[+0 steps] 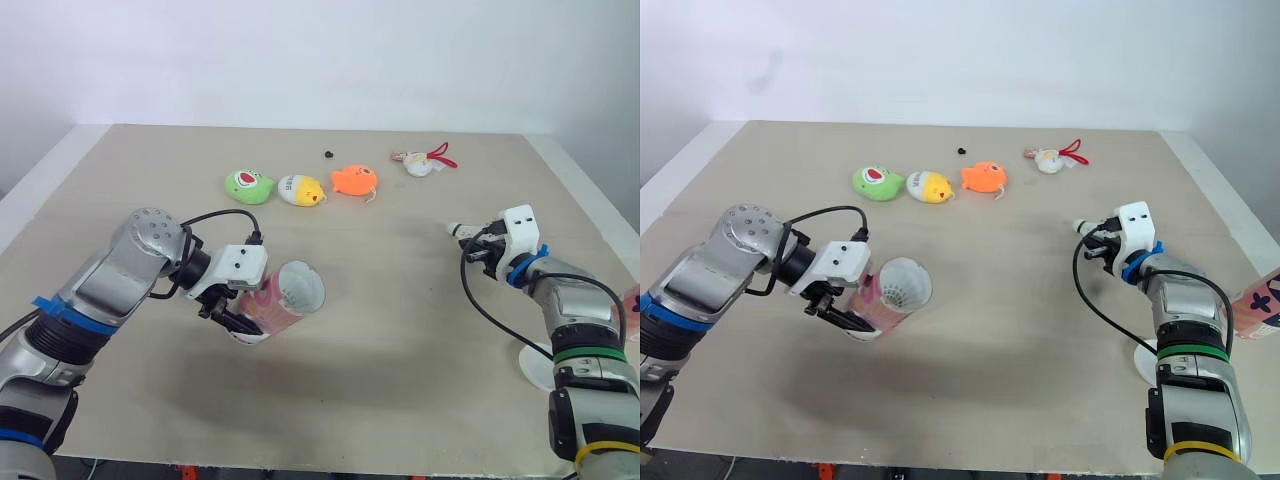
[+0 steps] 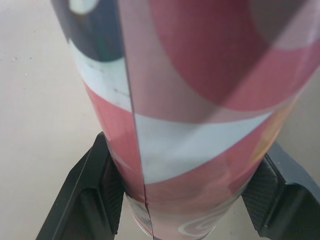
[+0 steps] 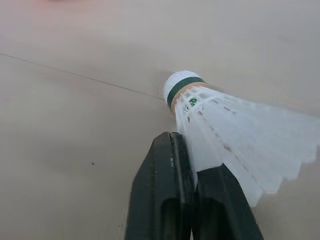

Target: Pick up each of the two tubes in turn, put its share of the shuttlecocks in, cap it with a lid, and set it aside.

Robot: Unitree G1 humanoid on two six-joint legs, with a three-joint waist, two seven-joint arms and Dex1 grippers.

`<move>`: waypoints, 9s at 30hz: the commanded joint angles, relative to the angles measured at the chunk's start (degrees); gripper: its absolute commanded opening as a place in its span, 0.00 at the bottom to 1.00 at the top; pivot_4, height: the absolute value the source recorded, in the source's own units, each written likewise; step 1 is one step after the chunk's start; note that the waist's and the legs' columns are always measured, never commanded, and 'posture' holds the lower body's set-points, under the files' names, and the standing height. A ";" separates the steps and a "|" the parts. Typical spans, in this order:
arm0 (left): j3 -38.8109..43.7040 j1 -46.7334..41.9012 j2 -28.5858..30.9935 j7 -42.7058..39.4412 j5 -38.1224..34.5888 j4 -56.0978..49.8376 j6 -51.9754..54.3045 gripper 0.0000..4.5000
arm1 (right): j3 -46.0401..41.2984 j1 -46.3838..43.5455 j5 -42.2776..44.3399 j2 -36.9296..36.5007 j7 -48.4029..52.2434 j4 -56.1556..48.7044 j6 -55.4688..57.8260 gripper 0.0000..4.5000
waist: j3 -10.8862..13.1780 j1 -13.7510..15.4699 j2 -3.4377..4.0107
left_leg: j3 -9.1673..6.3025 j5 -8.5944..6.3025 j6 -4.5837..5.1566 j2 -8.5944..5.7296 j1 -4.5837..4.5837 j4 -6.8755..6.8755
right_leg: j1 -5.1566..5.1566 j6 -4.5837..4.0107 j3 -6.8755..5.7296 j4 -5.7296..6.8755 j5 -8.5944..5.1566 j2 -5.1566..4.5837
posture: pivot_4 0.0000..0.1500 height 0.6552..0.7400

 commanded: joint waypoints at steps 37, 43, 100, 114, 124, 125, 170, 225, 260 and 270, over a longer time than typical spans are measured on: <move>-1.18 -2.19 -1.35 -0.70 0.50 1.06 -1.27 0.61 | 22.13 -4.98 15.68 -8.63 29.39 -66.76 12.82 0.01 | 0.14 0.19 0.03 | -0.05 -0.01 0.00 0.15 -0.10 0.20 | -0.04 0.08 -0.10 0.01 -0.26 -0.08 | 1.00 1.00; -1.12 -2.14 -1.41 -0.28 0.31 0.65 -0.55 0.61 | 24.93 -8.87 13.63 -5.11 30.25 -63.40 13.33 0.22 | 0.16 0.20 0.02 | -0.05 -0.01 0.00 0.15 -0.11 0.21 | -0.07 0.08 -0.13 0.03 -0.20 -0.08 | 1.00 1.00; 1.37 1.85 -9.57 0.64 -9.89 4.00 -7.11 0.61 | 1.41 6.82 35.95 -14.67 23.05 -68.10 25.69 0.01 | 0.25 0.03 -0.06 | -0.19 -0.01 -0.01 0.16 -0.22 0.20 | -0.15 0.09 -0.20 -0.01 -0.03 -0.03 | 1.00 1.00; -2.30 -6.54 -3.10 -4.85 -9.08 3.58 0.18 0.61 | 15.41 -6.86 32.25 -8.61 25.82 -64.58 27.48 0.01 | 0.27 0.07 -0.10 | -0.53 -0.05 0.05 0.14 -0.51 0.17 | -0.33 -0.07 -0.33 0.00 -0.10 -0.02 | 1.00 1.00; -6.77 -6.96 -1.90 -4.85 -4.69 8.55 -4.09 0.61 | 29.77 -11.54 21.85 -2.88 31.43 -57.72 25.39 0.01 | 0.27 0.05 -0.11 | -0.54 -0.01 -0.02 0.09 -0.81 0.33 | -0.85 -0.30 -0.37 0.59 -0.18 0.12 | 1.00 1.00; -6.79 -6.95 -1.95 -4.85 -4.67 8.87 -4.39 0.61 | 30.61 -12.01 21.03 -1.96 31.70 -56.54 25.25 0.01 | 0.27 0.04 -0.10 | -0.54 0.00 -0.03 0.11 -0.80 0.33 | -0.85 -0.34 -0.37 0.63 -0.18 0.15 | 1.00 1.00; 3.86 0.79 -8.69 1.46 -9.02 6.01 -6.69 0.61 | -4.32 -0.55 36.04 -6.25 22.50 -62.57 39.17 0.01 | 0.27 0.34 -0.11 | -0.66 0.28 -0.13 0.02 -0.86 0.36 | -0.73 -0.11 -0.49 0.60 0.00 -0.17 | 1.00 1.00; 4.64 12.78 -25.53 9.24 -6.12 25.25 -33.81 0.61 | -23.15 48.68 12.07 -28.65 29.46 -36.53 17.81 0.99 | 0.20 0.11 -0.01 | -0.54 0.28 -0.12 0.01 0.06 0.27 | 0.08 -0.02 -0.29 0.48 -0.30 -0.10 | 1.00 1.00; 5.72 11.87 -25.09 11.45 -6.87 23.16 -33.13 0.61 | -7.97 37.13 7.13 -27.89 36.20 -19.41 9.20 0.02 | 0.06 0.05 -0.31 | -0.24 0.28 -0.12 0.05 0.47 0.20 | 0.28 -0.01 -0.04 0.45 -0.24 -0.06 | 1.00 1.00; 5.78 11.67 -25.36 11.77 -6.77 23.79 -33.44 0.61 | -8.40 33.26 11.91 -30.41 40.20 -34.66 13.56 0.02 | 0.07 0.07 -0.18 | -0.08 0.28 -0.12 0.07 0.43 0.19 | 0.13 0.05 0.13 0.45 -0.20 -0.09 | 1.00 1.00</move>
